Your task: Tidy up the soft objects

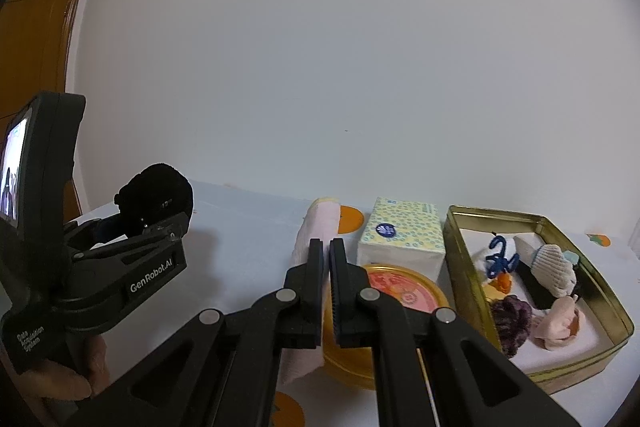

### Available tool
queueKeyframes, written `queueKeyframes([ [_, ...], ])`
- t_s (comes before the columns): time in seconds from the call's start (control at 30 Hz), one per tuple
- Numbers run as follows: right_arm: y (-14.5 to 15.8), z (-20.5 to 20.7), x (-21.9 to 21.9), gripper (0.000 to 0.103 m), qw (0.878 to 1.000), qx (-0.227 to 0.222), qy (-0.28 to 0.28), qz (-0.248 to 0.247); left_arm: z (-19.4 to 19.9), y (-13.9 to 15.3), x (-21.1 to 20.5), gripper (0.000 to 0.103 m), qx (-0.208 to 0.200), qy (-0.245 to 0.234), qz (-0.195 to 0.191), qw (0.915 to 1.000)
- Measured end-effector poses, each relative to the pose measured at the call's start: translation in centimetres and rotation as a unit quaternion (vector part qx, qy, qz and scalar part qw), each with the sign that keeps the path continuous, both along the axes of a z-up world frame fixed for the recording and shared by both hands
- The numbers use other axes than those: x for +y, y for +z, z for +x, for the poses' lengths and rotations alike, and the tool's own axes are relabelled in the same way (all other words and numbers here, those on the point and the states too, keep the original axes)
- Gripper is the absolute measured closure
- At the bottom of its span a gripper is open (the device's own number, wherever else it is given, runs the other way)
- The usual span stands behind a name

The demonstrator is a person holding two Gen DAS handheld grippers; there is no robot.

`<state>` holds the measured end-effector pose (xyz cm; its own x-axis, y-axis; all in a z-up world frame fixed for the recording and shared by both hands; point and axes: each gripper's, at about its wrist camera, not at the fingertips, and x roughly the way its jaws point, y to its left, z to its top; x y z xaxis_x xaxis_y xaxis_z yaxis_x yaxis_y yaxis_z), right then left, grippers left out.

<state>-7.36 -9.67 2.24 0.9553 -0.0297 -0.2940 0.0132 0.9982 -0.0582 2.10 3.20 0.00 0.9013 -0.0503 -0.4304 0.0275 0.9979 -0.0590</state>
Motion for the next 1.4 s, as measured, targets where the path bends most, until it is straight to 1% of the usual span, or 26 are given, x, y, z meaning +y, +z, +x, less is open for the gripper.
queueKeyframes([
  [0.07,0.5,-1.2,0.6,0.098,1.000,-0.001,-0.003,-0.001,-0.2,0.0,-0.5,0.050,-0.001,-0.004,-0.001,1.0000],
  [0.4,0.6,-2.9,-1.5,0.098,1.000,-0.005,-0.013,-0.005,-2.0,0.4,-3.6,0.050,-0.018,-0.046,0.006,0.9988],
  [0.63,0.8,-4.5,-4.4,0.098,1.000,-0.007,-0.025,-0.006,-3.8,0.7,-6.7,0.050,-0.038,-0.085,0.016,0.9955],
  [0.7,0.9,-5.0,-5.3,0.098,0.999,-0.009,-0.031,-0.008,-4.3,0.8,-7.4,0.050,-0.044,-0.095,0.013,0.9944],
  [1.1,1.0,-6.0,-9.9,0.098,0.998,-0.022,-0.058,-0.014,-5.8,0.8,-12.6,0.050,-0.061,-0.153,0.015,0.9862],
  [1.4,2.0,-6.8,-15.0,0.098,0.995,-0.039,-0.086,0.023,-6.1,0.9,-16.4,0.050,-0.063,-0.185,0.018,0.9806],
])
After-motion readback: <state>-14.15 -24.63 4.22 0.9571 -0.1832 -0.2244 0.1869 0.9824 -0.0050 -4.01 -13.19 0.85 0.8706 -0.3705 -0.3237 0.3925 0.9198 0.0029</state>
